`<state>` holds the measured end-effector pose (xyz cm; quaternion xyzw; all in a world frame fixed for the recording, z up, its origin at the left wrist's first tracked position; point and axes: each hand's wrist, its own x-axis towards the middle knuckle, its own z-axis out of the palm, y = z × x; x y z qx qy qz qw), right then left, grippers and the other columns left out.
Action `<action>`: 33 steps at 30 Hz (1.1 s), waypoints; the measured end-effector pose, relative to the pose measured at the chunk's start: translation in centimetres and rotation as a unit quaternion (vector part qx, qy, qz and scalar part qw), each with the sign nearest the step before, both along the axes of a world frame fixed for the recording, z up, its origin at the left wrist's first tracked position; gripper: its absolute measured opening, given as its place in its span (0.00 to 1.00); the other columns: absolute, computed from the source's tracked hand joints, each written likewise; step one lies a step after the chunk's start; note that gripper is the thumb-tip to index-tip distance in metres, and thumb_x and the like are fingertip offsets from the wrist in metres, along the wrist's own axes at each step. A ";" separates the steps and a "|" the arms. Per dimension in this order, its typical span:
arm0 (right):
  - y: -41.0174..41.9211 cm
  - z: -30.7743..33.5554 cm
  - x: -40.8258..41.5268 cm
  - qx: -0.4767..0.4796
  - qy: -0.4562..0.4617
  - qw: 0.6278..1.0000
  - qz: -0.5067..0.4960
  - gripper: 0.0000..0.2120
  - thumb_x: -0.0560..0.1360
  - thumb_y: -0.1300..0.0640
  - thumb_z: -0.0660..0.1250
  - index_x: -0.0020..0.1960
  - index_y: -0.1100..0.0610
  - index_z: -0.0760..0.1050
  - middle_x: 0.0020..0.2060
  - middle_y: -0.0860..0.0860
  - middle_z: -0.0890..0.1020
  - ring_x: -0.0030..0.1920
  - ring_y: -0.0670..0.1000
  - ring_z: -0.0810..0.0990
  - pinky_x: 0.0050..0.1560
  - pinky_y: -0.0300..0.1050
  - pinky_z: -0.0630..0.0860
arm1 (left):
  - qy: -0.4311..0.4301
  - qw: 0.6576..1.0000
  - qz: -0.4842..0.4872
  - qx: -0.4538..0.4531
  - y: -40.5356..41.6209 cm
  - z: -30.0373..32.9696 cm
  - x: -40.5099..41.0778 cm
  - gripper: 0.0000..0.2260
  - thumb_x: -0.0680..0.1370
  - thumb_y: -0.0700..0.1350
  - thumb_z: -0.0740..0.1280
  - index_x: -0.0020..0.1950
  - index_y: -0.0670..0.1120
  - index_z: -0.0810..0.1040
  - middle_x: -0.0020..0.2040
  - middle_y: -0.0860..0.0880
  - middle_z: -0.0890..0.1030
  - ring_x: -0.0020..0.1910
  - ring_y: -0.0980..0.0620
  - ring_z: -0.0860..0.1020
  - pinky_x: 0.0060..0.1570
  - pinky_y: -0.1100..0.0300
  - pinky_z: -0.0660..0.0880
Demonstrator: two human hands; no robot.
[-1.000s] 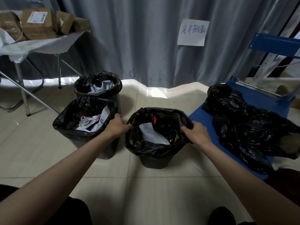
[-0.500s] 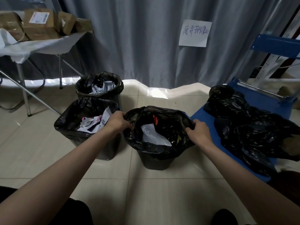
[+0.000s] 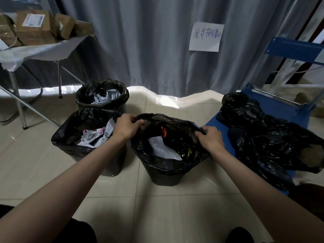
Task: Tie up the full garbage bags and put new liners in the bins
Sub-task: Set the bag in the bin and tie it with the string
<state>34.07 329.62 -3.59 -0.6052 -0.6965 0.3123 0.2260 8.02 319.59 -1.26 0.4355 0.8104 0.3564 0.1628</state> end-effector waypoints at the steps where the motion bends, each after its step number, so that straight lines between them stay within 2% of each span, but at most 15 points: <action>1: 0.2 0.1 0.1 0.005 0.004 1.000 -0.010 0.08 0.79 0.54 0.64 0.51 0.52 0.81 0.44 0.53 0.82 0.51 0.55 0.79 0.49 0.51 0.77 | 0.017 1.000 0.006 0.014 0.2 0.5 0.0 0.12 0.78 0.49 0.68 0.36 0.48 0.77 0.32 0.48 0.77 0.40 0.43 0.79 0.39 0.57 0.69; 4: 0.6 0.2 0.7 0.034 0.028 0.998 -0.053 0.13 0.79 0.57 0.60 0.58 0.50 0.80 0.51 0.53 0.82 0.55 0.56 0.78 0.49 0.51 0.77 | 0.074 0.995 0.046 0.037 0.3 1.5 -0.2 0.17 0.78 0.51 0.66 0.31 0.46 0.72 0.30 0.48 0.74 0.42 0.40 0.78 0.40 0.54 0.68; 5: 0.7 0.2 0.9 0.038 0.036 0.997 -0.059 0.14 0.79 0.58 0.59 0.58 0.50 0.80 0.52 0.53 0.82 0.56 0.57 0.78 0.49 0.51 0.77 | 0.090 0.994 0.055 0.034 0.4 1.6 -0.4 0.15 0.77 0.51 0.66 0.33 0.45 0.74 0.31 0.47 0.76 0.44 0.39 0.78 0.41 0.54 0.70; 7: 0.8 0.0 1.0 0.036 0.039 0.997 -0.052 0.10 0.78 0.59 0.62 0.51 0.50 0.81 0.51 0.54 0.81 0.53 0.56 0.79 0.48 0.51 0.77 | 0.087 0.995 0.047 0.007 0.7 1.6 -1.1 0.08 0.73 0.51 0.70 0.44 0.48 0.81 0.42 0.46 0.83 0.50 0.41 0.80 0.49 0.52 0.76; 9: 0.8 -0.2 0.8 0.022 0.027 0.999 -0.028 0.04 0.76 0.56 0.66 0.46 0.48 0.79 0.52 0.54 0.77 0.50 0.54 0.77 0.49 0.51 0.77 | 0.070 0.996 -0.002 -0.049 1.1 1.9 -1.4 0.20 0.69 0.55 0.74 0.58 0.49 0.80 0.53 0.46 0.83 0.55 0.44 0.80 0.58 0.51 0.76; 10: 0.7 -0.2 0.5 0.010 0.024 1.000 -0.016 0.02 0.75 0.54 0.68 0.47 0.49 0.78 0.53 0.54 0.74 0.50 0.53 0.75 0.51 0.51 0.76 | 0.062 0.995 -0.025 -0.067 1.5 2.1 -1.5 0.26 0.66 0.58 0.76 0.61 0.49 0.79 0.55 0.47 0.83 0.56 0.45 0.80 0.59 0.50 0.76; 11: 0.6 -0.2 0.3 0.002 0.025 1.000 -0.006 0.05 0.74 0.52 0.70 0.49 0.50 0.78 0.53 0.53 0.73 0.50 0.52 0.74 0.51 0.51 0.76 | 0.065 0.994 -0.041 -0.076 1.9 2.4 -1.5 0.29 0.64 0.61 0.76 0.61 0.49 0.80 0.54 0.47 0.83 0.56 0.46 0.80 0.59 0.50 0.76; 13: 0.7 -0.2 -0.3 0.002 0.047 0.999 0.001 0.09 0.72 0.51 0.71 0.51 0.50 0.79 0.50 0.51 0.78 0.49 0.52 0.76 0.50 0.51 0.77 | 0.085 0.991 -0.054 -0.084 3.0 2.7 -1.4 0.29 0.64 0.61 0.77 0.60 0.50 0.81 0.54 0.48 0.83 0.56 0.45 0.80 0.58 0.49 0.77; 16: 1.0 0.2 -1.0 0.013 0.050 0.999 0.012 0.06 0.73 0.52 0.70 0.50 0.49 0.81 0.45 0.51 0.82 0.47 0.53 0.80 0.48 0.50 0.79 | 0.126 0.986 -0.041 -0.100 4.9 3.4 -1.2 0.27 0.66 0.58 0.78 0.61 0.48 0.81 0.56 0.47 0.82 0.59 0.44 0.79 0.59 0.50 0.76; 20: 1.6 1.4 -1.4 0.037 0.075 0.996 -0.016 0.03 0.75 0.55 0.69 0.46 0.49 0.81 0.40 0.50 0.82 0.45 0.53 0.79 0.46 0.46 0.75 | 0.156 0.977 -0.074 -0.127 6.4 3.8 -1.3 0.10 0.69 0.52 0.77 0.48 0.52 0.85 0.46 0.49 0.83 0.50 0.48 0.81 0.47 0.57 0.75; 23: 2.3 2.5 -0.6 0.061 0.127 0.988 -0.068 0.07 0.75 0.58 0.69 0.48 0.49 0.84 0.39 0.49 0.81 0.45 0.52 0.79 0.46 0.42 0.70 | 0.202 0.966 -0.098 -0.131 6.3 4.3 -2.2 0.06 0.71 0.50 0.75 0.44 0.53 0.81 0.48 0.48 0.82 0.50 0.46 0.79 0.46 0.57 0.73; 27: 2.8 3.2 0.4 0.069 0.182 0.978 -0.071 0.11 0.75 0.62 0.69 0.41 0.47 0.83 0.36 0.49 0.83 0.43 0.51 0.81 0.44 0.38 0.71 | 0.204 0.972 -0.075 -0.093 5.6 5.4 -4.9 0.07 0.73 0.49 0.73 0.42 0.52 0.76 0.48 0.45 0.82 0.51 0.42 0.80 0.49 0.50 0.77; 28: 2.8 3.5 0.4 0.065 0.184 0.979 -0.065 0.10 0.75 0.61 0.69 0.41 0.47 0.82 0.35 0.49 0.83 0.43 0.52 0.81 0.44 0.40 0.73 | 0.203 0.972 -0.075 -0.094 5.5 5.8 -5.2 0.07 0.73 0.48 0.73 0.42 0.51 0.76 0.48 0.45 0.82 0.52 0.42 0.79 0.49 0.51 0.76; 30: 2.6 4.0 0.5 0.050 0.149 0.987 -0.037 0.02 0.75 0.55 0.71 0.45 0.48 0.81 0.34 0.48 0.80 0.44 0.53 0.80 0.45 0.42 0.73 | 0.191 0.973 -0.083 -0.103 5.4 6.2 -5.4 0.09 0.73 0.51 0.74 0.44 0.48 0.77 0.45 0.45 0.81 0.51 0.42 0.79 0.45 0.55 0.72; 33: 1.6 4.8 0.8 -0.036 0.037 0.999 0.017 0.20 0.70 0.42 0.74 0.54 0.53 0.77 0.44 0.49 0.78 0.49 0.51 0.78 0.46 0.45 0.76 | 0.162 0.966 -0.100 -0.175 4.6 6.9 -4.5 0.19 0.69 0.57 0.77 0.45 0.42 0.79 0.42 0.44 0.82 0.45 0.44 0.81 0.40 0.55 0.76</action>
